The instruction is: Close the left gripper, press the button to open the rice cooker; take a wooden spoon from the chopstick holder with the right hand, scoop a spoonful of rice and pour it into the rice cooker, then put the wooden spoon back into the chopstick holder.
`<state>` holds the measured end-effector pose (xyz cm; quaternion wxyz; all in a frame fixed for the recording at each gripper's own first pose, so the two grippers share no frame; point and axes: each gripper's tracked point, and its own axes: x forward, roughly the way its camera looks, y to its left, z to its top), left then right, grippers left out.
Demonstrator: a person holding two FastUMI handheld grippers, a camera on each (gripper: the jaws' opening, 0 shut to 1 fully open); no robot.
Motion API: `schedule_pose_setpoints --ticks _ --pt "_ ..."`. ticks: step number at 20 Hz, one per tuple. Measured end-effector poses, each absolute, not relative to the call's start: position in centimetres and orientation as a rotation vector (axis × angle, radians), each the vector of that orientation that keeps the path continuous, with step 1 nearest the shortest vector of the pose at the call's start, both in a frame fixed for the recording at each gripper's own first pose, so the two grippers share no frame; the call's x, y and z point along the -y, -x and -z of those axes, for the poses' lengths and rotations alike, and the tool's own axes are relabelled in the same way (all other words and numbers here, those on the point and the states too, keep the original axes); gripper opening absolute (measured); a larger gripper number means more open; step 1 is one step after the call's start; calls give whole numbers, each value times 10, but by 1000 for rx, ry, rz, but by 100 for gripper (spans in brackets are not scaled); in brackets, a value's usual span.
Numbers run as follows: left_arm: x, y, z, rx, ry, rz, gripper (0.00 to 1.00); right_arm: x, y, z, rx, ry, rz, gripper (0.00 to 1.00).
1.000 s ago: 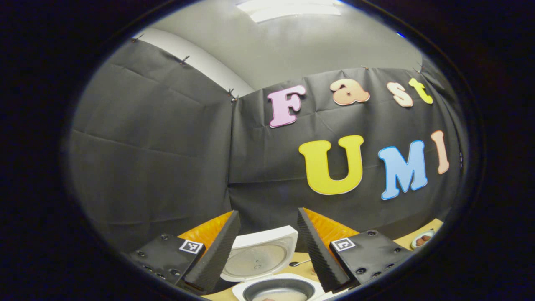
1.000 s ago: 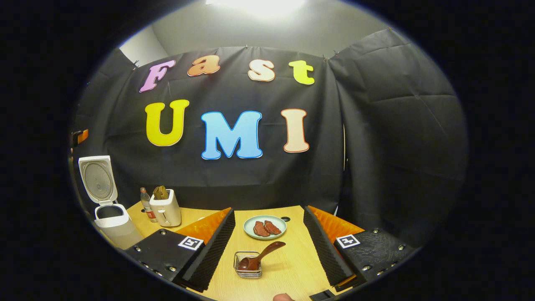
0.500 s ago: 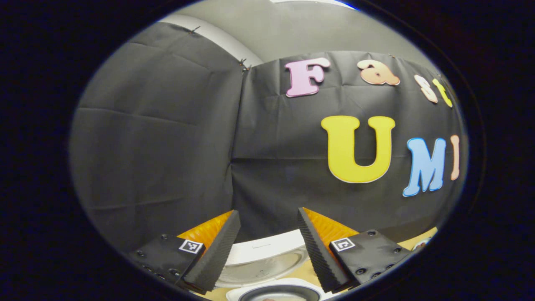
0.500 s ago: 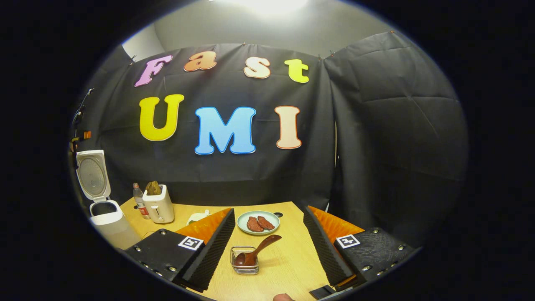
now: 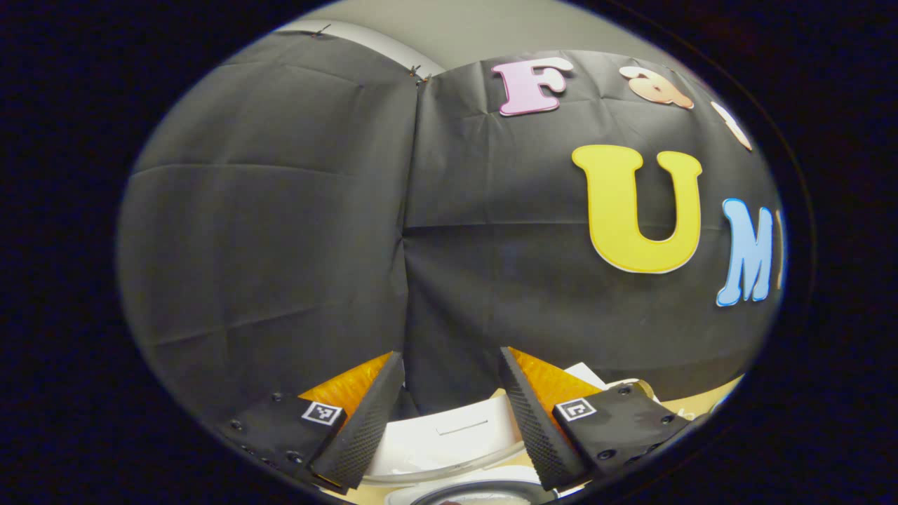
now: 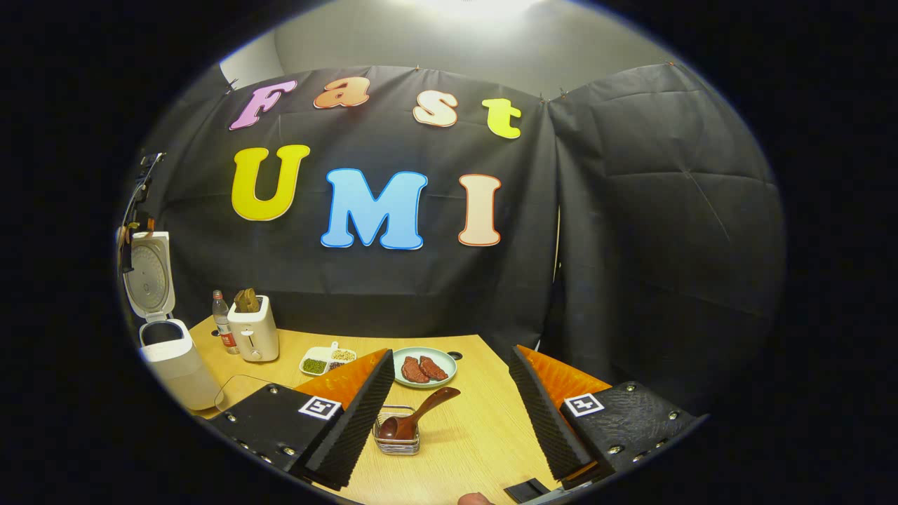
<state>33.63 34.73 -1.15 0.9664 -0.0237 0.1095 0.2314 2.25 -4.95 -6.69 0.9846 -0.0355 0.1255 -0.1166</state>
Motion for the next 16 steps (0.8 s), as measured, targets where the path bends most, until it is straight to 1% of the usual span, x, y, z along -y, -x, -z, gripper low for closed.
schedule_pose_setpoints --ticks 6,16 --pt "-324 -318 13 -239 56 -436 95 49 -33 66 -236 66 185 100" --pt "-278 -280 23 -285 82 -404 96 73 -40 64 -225 49 131 100"
